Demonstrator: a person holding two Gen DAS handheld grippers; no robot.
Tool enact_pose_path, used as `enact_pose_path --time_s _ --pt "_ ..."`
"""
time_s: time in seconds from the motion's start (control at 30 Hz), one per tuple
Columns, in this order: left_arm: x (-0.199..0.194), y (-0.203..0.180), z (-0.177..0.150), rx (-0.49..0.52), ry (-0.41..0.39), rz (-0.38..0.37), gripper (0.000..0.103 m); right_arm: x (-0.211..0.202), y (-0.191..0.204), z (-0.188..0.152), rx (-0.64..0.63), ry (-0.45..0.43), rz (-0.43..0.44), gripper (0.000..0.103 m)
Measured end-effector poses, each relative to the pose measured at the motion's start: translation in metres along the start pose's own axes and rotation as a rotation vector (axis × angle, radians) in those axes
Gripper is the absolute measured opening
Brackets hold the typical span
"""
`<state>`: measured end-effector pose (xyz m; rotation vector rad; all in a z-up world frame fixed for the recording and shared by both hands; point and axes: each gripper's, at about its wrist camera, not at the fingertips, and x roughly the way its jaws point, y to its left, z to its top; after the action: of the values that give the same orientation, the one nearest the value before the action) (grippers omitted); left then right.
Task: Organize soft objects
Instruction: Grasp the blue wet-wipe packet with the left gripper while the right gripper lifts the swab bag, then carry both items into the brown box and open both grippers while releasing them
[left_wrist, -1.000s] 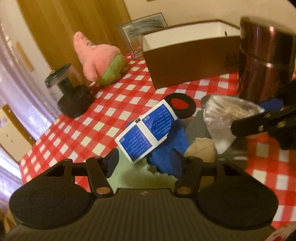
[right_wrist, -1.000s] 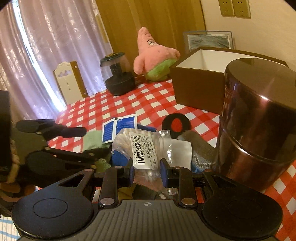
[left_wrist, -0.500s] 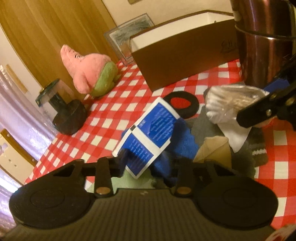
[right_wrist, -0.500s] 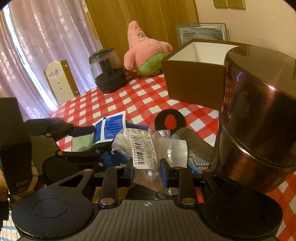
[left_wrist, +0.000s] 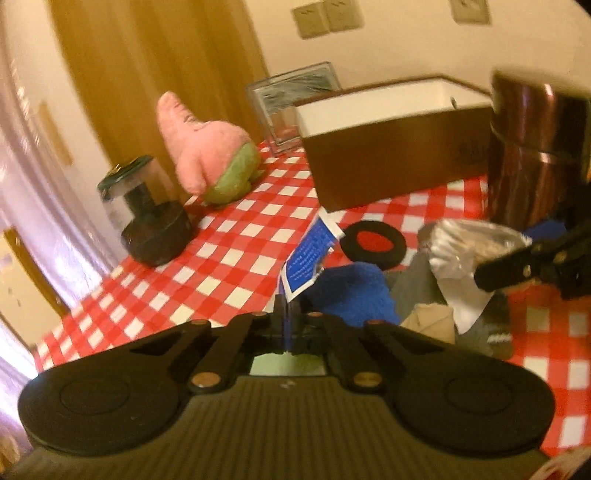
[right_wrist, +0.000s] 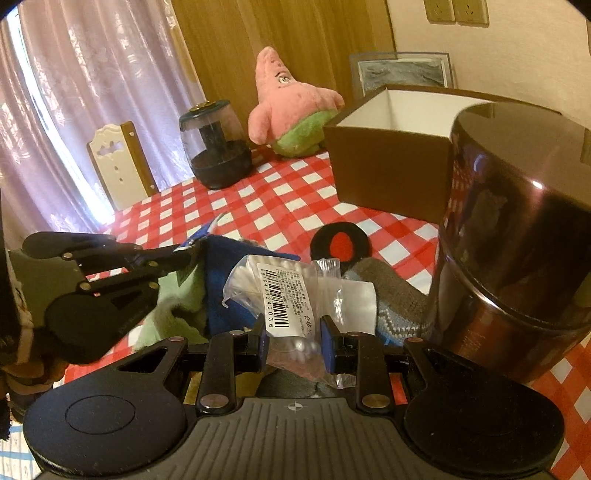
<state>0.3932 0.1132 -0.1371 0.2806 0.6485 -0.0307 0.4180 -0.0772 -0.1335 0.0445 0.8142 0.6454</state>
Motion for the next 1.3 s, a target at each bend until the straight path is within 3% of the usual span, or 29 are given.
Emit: enact_pose_path --time_s 0.27,0.57,0.83,1.03,1.3 --pt "-0.037 0.016 0.002 -0.155 0.01 -0.058 0.001 -0.014 0.013 -0.002 -0.011 -0.015 0.021 0.028" --pt "-0.071 -0.001 0.002 -0.169 0.021 -0.078 0.001 -0.047 0.023 -0.015 -0.014 -0.028 0.026 0.028" --pt "-0.107 -0.034 0.001 -0.139 -0.007 -0.151 0.001 -0.094 0.019 -0.041 0.02 -0.045 -0.023 0.028" --pt "-0.122 -0.06 0.004 -0.112 -0.017 -0.189 0.001 -0.132 0.002 -0.064 0.084 -0.054 -0.084 0.028" --pt "-0.121 -0.09 0.022 -0.101 -0.024 -0.174 0.001 -0.168 -0.047 -0.078 0.141 -0.054 -0.15 0.028"
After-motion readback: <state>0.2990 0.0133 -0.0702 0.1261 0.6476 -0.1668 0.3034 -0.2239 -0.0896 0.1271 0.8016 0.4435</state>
